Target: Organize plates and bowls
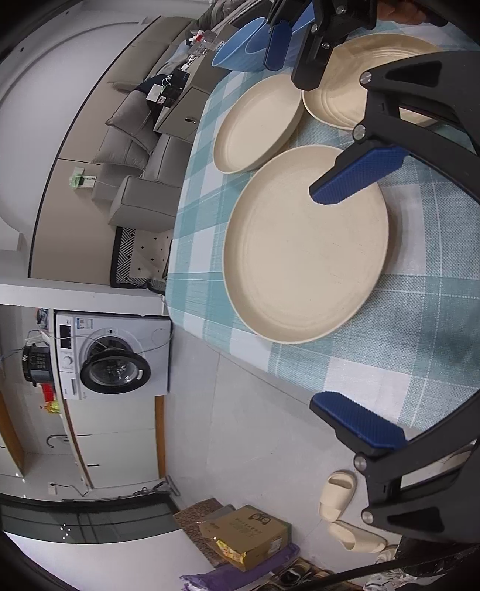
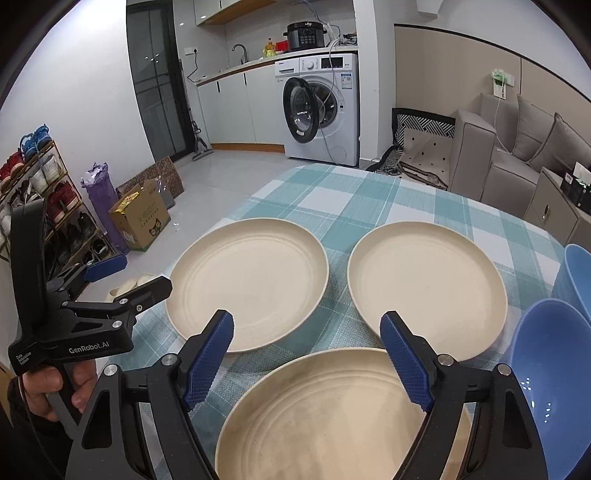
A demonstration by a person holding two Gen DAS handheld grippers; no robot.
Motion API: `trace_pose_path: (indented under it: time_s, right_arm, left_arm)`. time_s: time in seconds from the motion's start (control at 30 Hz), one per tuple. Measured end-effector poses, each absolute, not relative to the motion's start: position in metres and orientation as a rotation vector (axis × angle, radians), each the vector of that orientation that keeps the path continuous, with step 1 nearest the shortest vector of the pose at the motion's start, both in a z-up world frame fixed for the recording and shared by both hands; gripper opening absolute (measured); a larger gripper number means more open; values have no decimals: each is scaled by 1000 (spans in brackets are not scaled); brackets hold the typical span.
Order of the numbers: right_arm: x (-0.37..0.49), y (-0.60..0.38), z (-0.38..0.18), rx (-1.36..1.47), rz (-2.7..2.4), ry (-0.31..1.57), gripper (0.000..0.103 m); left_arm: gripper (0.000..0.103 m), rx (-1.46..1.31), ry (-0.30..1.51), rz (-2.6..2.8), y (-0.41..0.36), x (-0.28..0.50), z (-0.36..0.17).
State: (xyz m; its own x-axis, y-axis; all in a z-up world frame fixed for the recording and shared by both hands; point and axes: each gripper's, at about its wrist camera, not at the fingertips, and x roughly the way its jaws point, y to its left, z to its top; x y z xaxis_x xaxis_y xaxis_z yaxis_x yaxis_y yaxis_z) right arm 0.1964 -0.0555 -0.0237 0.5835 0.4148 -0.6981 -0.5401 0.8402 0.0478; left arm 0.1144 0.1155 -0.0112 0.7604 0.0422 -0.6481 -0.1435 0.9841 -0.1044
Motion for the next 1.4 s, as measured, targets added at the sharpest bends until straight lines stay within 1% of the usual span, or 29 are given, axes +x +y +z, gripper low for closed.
trace_pose_path:
  time_s: [0.03,0.07,0.13,0.23,0.33,0.43,0.5,0.63,0.8,0.93,1.1,1.17,1.2,1.27,1.4]
  right_arm:
    - [199,-53,-26,-181,562,772,84]
    - [201,-51,-28,-186,563,779,80]
    - [205,-47,-33,-188,561,802,77]
    - [212,-40,-40,-191,568,828,75]
    - [219,-35,-46,-197,574,848,72]
    - [224,-30,-51,-197,588,866,70]
    - [229,-27,-55,-195,592,878,70]
    - [238,-25,-64,-192,594,909,69]
    - [246,-20,-72,-195,591,946,62]
    - [251,-16,-75,-189,583,960,60]
    - [255,-12,-79,-195,581,968,56]
    - [257,-11,-81,-195,581,975,53]
    - [257,-10,-81,-195,581,979,52]
    - [259,-10,-83,-193,579,985,45]
    - [259,-9,-85,-189,576,993,39]
  left_arm:
    - [100,-154,705,105,116,115,-13]
    - [100,-157,707,109,118,115,-14]
    - [99,-162,712,113,119,116,-17]
    - [98,-167,723,120,122,117,-22]
    - [90,-178,750,129,126,120,-30]
    - [87,-189,779,127,127,123,-37]
    - [83,-193,792,125,127,123,-40]
    - [82,-204,803,120,128,124,-42]
    - [78,-202,821,110,126,125,-45]
    - [72,-206,837,101,127,128,-48]
    - [61,-215,860,88,128,129,-53]
    - [58,-222,858,78,128,129,-53]
    - [58,-220,858,78,128,129,-53]
    - [58,-218,856,76,128,130,-54]
    - [57,-226,856,66,128,129,-55]
